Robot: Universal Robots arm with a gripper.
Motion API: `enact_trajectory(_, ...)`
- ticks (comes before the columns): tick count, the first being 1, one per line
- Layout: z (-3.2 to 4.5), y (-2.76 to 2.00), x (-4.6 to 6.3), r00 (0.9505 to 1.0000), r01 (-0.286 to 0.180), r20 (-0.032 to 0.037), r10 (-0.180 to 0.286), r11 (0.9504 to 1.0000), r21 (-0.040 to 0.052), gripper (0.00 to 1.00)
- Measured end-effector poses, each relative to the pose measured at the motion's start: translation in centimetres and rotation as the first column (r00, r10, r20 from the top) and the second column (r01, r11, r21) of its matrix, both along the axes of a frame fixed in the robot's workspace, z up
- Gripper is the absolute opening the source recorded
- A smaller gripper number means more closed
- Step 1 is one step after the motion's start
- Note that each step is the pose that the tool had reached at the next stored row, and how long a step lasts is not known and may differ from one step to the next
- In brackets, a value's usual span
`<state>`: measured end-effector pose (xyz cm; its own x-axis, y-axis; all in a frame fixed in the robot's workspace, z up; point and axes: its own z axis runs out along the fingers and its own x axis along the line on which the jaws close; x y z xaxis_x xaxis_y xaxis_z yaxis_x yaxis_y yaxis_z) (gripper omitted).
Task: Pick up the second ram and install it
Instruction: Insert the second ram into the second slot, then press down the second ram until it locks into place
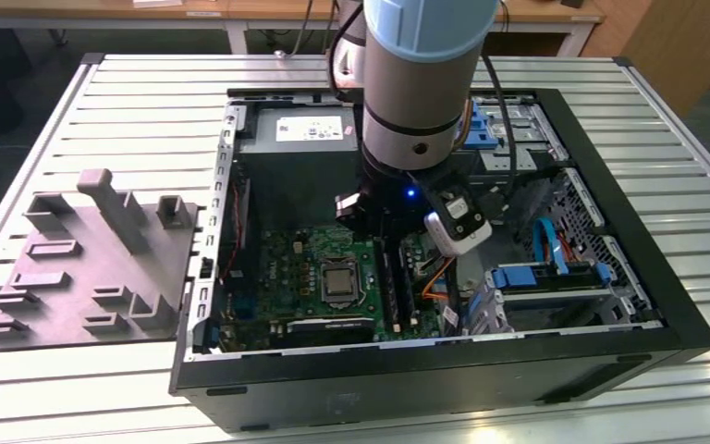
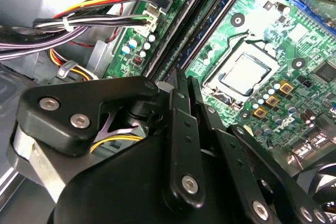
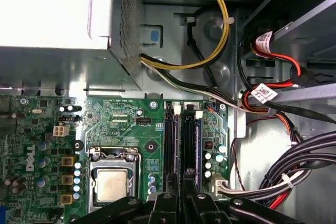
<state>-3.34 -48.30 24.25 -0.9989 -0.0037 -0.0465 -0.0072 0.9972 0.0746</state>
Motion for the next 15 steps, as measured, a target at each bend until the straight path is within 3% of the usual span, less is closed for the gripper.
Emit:
enact_trajectory(3, 0.01, 0.0, 0.0, 1.0, 0.0, 0.0, 0.0, 1.0, 0.0, 0.17)
enact_trajectory(4, 0.01, 0.0, 0.0, 1.0, 0.0, 0.0, 0.0, 1.0, 0.0, 0.11)
enact_trajectory(15, 0.09, 0.0, 0.0, 1.0, 0.0, 0.0, 0.0, 1.0, 0.0, 0.1)
